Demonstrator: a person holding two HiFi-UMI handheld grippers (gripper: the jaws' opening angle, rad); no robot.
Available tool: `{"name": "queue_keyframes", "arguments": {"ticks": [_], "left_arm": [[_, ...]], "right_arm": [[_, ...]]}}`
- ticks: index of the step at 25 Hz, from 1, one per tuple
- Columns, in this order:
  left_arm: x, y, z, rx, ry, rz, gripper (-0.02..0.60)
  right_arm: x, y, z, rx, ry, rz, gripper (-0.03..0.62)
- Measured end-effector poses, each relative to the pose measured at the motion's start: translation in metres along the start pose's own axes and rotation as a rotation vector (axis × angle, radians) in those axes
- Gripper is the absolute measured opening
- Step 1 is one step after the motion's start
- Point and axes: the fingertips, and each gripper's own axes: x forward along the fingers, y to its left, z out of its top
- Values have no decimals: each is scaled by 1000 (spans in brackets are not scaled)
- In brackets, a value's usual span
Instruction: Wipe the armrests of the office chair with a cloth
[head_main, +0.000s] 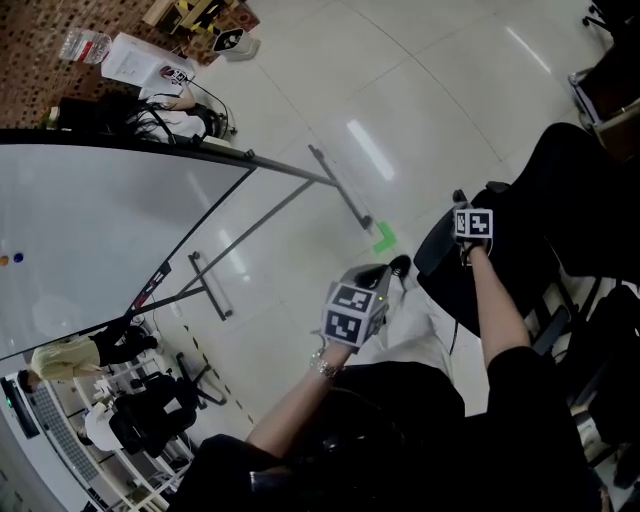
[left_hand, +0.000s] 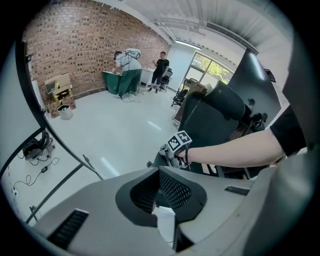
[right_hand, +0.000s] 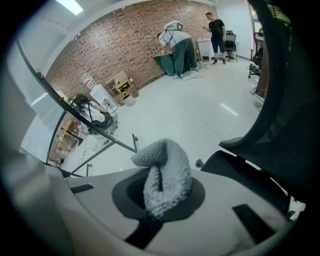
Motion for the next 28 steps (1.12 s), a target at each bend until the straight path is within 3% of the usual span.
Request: {"name": "queue_keyframes", "arguments": {"ticks": [3,8,11,15,18,22,25,28], "left_arm": [[-7,12,-9,-23,3,30,-5],[-10,14,-17,-34,7,40,-5],[-10,10,-13,-26,0,31,-5],[-11,6,-8,-11,-9,18,-5],[-10,0,-9,4,-4,7,-5],[-8,-6,-12,20,7,-10,-5],[-10,-8,-18,32,22,-13,-5],[-15,-2,-23,28,23,-2,-5]], "right_arm": [[5,17,-2,5,-17,-7,20],[20,113,-64,-100,74,276,20],[20,152,-116,-230,110,303,20],[13,177,-158,-273,157,352,20],[-1,155,-134,-261,76,339,20],[-15,74,-50,-80,-107,229,20],[-12,12,-16,38,-132,121,20],[-7,-12,-5,122,-142,70,20]]}}
